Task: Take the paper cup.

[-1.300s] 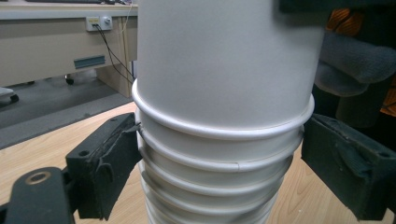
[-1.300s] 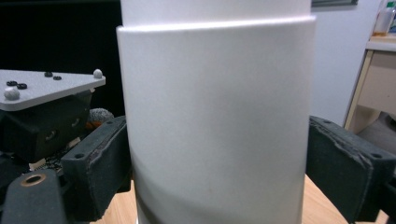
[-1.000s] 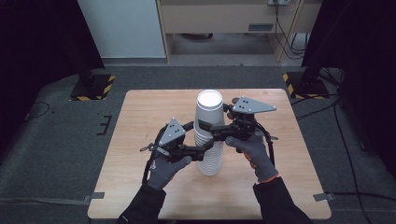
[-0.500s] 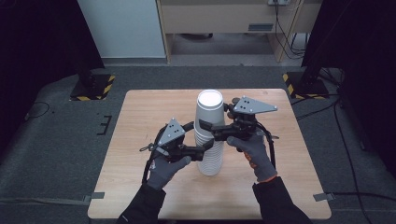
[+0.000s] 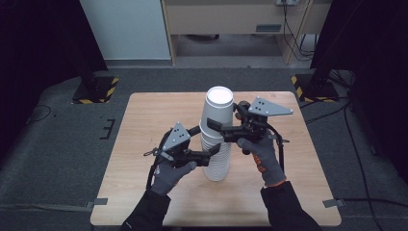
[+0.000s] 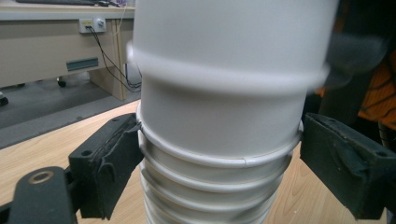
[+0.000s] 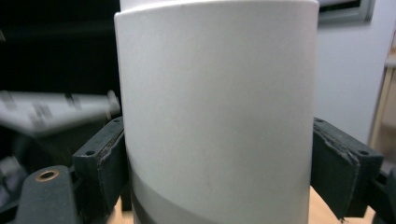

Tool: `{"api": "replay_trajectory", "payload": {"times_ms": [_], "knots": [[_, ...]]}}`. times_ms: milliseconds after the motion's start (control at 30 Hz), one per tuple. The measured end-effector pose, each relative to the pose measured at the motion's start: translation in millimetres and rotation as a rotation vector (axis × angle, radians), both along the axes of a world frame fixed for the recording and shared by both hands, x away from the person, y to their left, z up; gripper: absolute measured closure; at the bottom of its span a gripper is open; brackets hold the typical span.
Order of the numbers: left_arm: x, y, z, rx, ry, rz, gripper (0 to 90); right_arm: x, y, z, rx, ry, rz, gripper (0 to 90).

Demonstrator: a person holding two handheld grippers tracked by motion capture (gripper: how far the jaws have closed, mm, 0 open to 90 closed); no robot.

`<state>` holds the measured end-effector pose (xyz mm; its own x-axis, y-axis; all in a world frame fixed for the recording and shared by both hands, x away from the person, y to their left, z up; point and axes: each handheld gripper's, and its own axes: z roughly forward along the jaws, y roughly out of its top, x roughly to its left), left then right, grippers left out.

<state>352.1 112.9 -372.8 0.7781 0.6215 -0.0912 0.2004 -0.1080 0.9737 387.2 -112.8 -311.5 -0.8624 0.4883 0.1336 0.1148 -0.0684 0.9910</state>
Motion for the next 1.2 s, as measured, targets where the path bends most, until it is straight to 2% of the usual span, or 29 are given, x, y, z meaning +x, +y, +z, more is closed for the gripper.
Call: {"api": "replay_trajectory", "payload": {"times_ms": [167,400,533,667,700,867,1000,1200], "knots": [[-1.6,0.7,2.0,-0.019,-0.010,0.002,13.7,-3.2,-1.6,7.6,0.005,-0.024,-0.017,16.5],[-3.5,3.9,2.0,-0.020,-0.013,0.006,15.3,-3.9,-6.1,14.6,0.083,-0.052,-0.035,16.4],[-3.3,4.7,1.8,-0.022,-0.013,0.007,15.2,-5.3,-7.2,18.8,0.093,-0.061,-0.035,16.5],[-4.1,4.4,0.9,-0.024,-0.012,0.008,15.3,-7.4,-12.8,23.4,0.147,-0.066,-0.028,16.7],[-4.4,4.6,0.5,-0.022,-0.014,0.008,15.6,-7.4,-12.8,23.4,0.147,-0.066,-0.028,16.7],[-4.3,7.6,-1.2,-0.033,-0.007,0.014,16.0,-9.9,-24.4,29.0,0.204,-0.081,-0.046,16.7],[-5.0,9.2,-1.4,-0.038,-0.008,0.018,16.7,-12.5,-38.2,36.1,0.229,-0.100,-0.064,16.7],[-8.0,10.6,-1.0,-0.040,-0.012,0.015,19.1,-15.0,-62.8,40.0,0.222,-0.114,-0.123,16.6]]}}
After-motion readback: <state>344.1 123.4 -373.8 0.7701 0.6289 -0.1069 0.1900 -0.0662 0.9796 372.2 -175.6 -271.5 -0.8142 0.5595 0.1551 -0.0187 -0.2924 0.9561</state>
